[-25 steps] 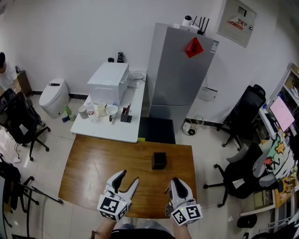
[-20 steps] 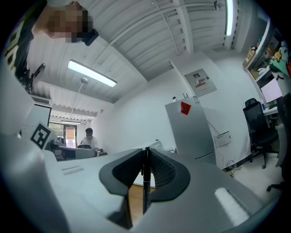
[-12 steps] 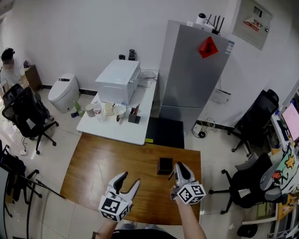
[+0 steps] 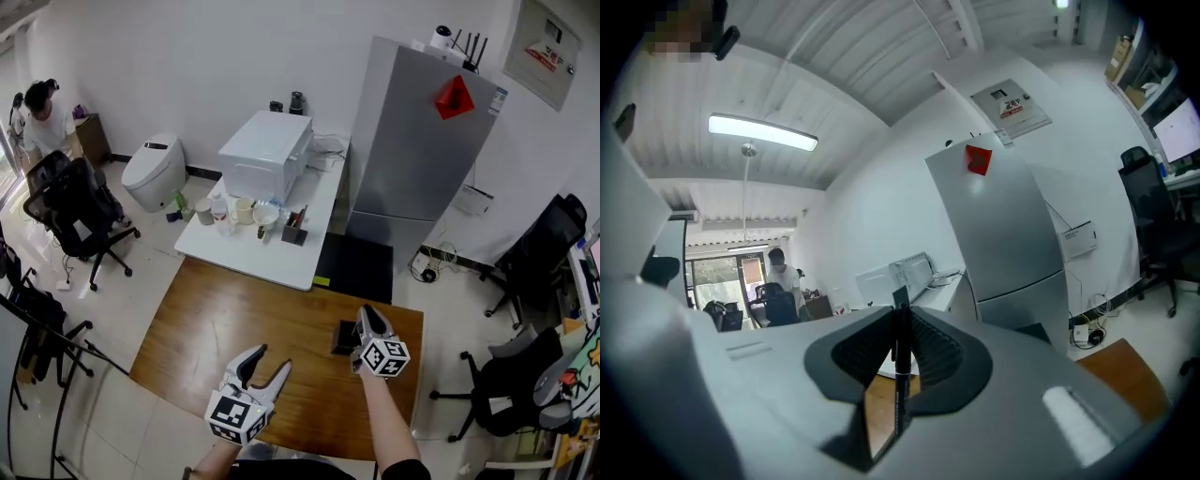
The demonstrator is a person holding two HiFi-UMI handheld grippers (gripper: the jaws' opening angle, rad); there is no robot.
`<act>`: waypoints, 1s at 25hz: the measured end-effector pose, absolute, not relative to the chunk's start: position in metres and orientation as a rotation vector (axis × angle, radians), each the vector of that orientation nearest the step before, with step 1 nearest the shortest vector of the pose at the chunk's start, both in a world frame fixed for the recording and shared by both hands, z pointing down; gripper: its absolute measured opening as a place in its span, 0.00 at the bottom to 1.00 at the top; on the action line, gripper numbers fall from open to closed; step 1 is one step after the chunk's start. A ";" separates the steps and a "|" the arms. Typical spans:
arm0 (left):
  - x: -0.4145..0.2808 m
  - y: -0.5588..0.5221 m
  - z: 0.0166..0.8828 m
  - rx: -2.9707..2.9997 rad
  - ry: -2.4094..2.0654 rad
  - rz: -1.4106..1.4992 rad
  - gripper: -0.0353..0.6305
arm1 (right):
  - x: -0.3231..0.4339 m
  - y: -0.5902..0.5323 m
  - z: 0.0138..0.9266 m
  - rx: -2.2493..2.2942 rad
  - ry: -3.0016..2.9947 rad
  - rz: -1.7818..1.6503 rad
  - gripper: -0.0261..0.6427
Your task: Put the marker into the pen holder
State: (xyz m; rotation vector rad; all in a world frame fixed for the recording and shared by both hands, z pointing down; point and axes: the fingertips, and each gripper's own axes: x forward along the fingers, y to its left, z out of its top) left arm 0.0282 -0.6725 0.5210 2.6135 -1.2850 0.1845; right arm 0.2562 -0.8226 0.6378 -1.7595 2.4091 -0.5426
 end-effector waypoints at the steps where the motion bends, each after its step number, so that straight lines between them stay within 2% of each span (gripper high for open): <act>1: 0.026 -0.674 0.521 2.604 -1.291 0.181 0.38 | 0.259 -0.827 0.641 -1.773 2.410 -0.540 0.13; 9: 0.021 -0.672 0.537 2.562 -1.312 0.223 0.38 | 0.275 -0.824 0.680 -1.858 2.409 -0.586 0.13; 21: 0.035 -0.671 0.537 2.576 -1.275 0.228 0.38 | 0.254 -0.772 0.746 -1.903 2.569 -0.755 0.12; 25: 0.031 -0.669 0.535 2.579 -1.277 0.212 0.38 | 0.245 -0.758 0.740 -1.835 2.530 -0.780 0.12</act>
